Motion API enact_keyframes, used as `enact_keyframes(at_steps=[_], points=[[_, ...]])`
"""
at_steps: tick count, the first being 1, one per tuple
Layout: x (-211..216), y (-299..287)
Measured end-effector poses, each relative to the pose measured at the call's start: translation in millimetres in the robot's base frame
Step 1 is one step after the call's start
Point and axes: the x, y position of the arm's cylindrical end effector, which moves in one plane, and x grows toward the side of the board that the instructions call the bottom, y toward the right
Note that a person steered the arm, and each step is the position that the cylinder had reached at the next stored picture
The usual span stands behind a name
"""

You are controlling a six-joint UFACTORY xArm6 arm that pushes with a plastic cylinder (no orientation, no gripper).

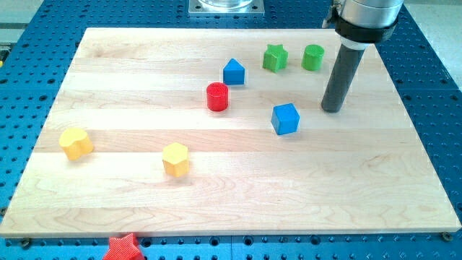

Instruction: Adjust the blue blocks and red circle to form a triangle

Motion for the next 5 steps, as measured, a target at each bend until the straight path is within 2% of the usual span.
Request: enact_keyframes(at_steps=[2, 3, 4, 5], points=[[-7.6, -8.5], [-28.1, -32.4], [-25.9, -122.7], [-29.2, -179.7]])
